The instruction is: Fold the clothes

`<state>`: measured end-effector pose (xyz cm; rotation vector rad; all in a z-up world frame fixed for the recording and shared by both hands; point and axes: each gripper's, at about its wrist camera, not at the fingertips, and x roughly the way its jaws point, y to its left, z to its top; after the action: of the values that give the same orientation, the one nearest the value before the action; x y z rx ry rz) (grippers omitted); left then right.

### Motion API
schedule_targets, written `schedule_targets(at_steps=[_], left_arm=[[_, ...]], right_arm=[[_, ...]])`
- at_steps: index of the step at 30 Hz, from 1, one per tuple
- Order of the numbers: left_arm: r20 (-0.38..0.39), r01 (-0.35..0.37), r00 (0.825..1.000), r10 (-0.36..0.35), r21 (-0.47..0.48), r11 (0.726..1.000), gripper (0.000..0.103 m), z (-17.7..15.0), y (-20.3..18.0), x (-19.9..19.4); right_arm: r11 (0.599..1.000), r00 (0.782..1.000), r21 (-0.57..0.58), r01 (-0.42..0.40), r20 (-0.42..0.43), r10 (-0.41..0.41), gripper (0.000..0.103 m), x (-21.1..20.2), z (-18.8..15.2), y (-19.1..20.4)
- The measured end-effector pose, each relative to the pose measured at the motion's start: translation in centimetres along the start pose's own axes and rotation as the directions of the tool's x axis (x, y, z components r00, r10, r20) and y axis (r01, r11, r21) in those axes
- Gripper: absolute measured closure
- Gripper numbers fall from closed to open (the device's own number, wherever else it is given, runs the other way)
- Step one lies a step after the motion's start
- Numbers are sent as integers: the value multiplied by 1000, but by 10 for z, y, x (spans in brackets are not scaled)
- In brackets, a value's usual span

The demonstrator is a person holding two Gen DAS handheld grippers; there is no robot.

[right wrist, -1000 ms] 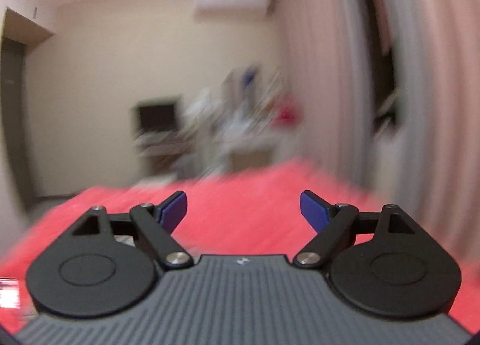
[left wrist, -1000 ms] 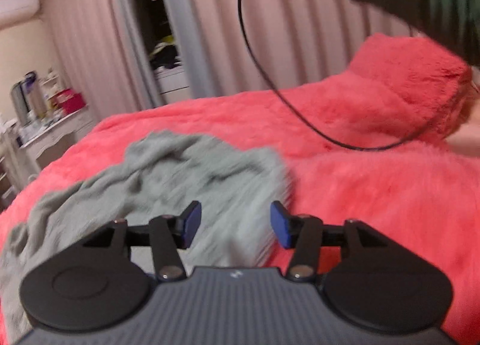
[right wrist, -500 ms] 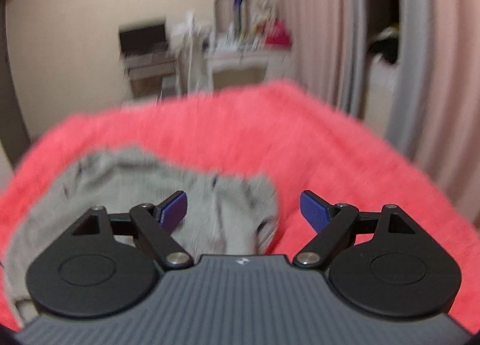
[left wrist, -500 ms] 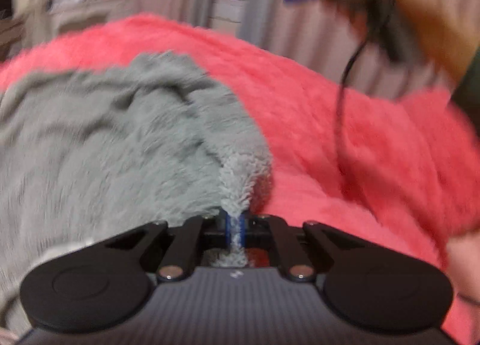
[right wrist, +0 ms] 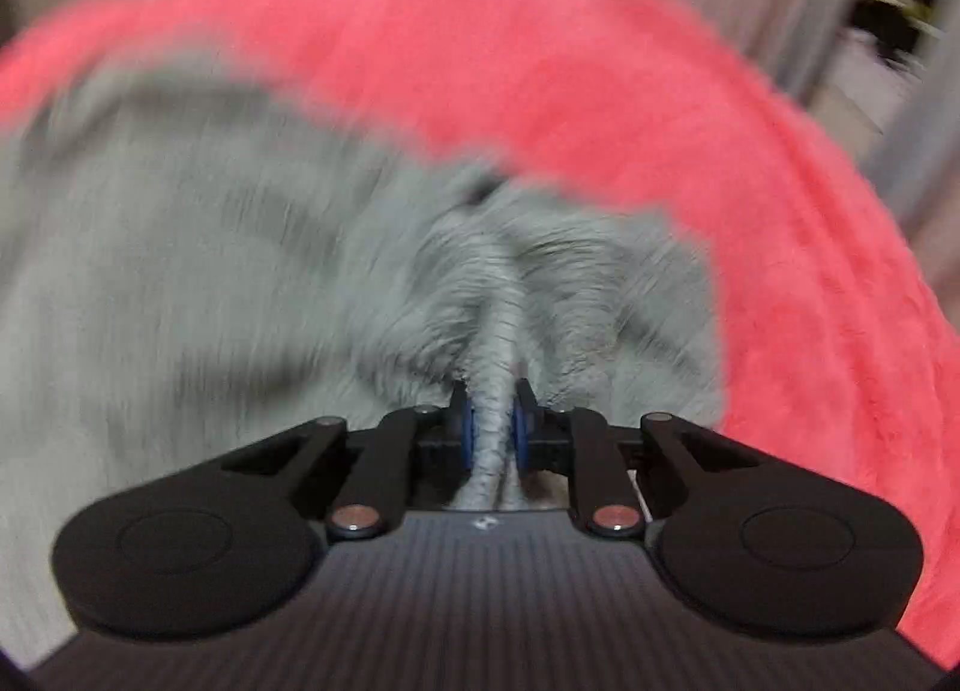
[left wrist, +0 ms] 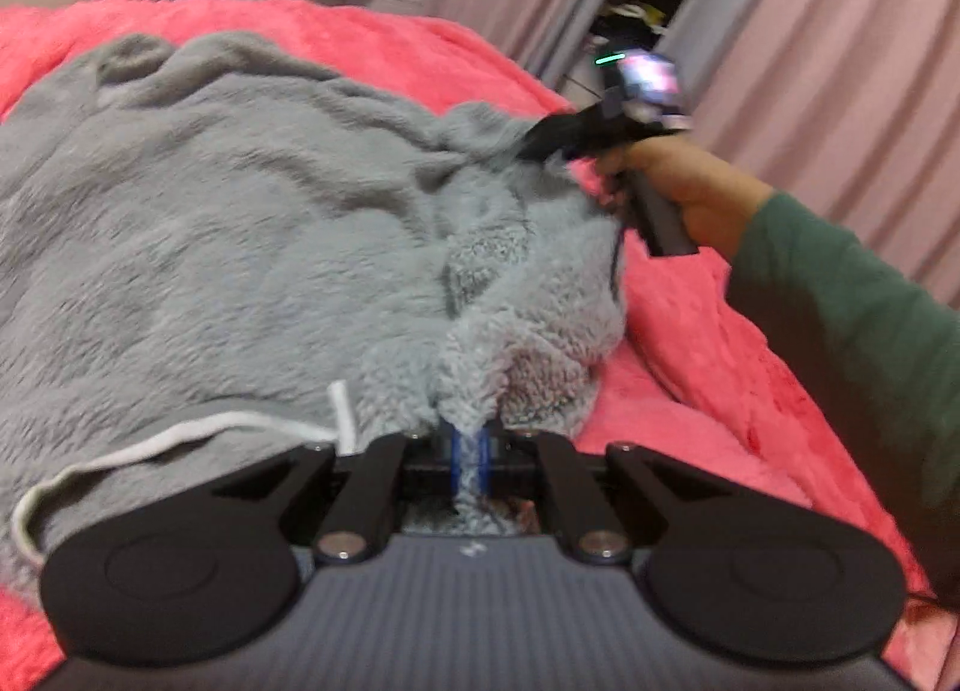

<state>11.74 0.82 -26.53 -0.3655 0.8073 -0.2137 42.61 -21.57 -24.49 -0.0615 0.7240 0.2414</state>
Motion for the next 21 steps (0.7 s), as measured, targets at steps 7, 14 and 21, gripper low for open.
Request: schedule_targets(at_steps=[7,14,21], left_arm=[[-173,-42,985,26,-90,995,89,-2,48,10],[-150,-21,989,10,-76,997,34,3,50,-5],[-14,23,1000,-25,-95,995,7,15,71,-53]], right_arm=[[998,994,54,-12,-104,17,74,39,-23,46],[997,999,75,-30,-21,32,13,16,-53,68],[977,974,193,-92,223,48,14,-97,-58,80]])
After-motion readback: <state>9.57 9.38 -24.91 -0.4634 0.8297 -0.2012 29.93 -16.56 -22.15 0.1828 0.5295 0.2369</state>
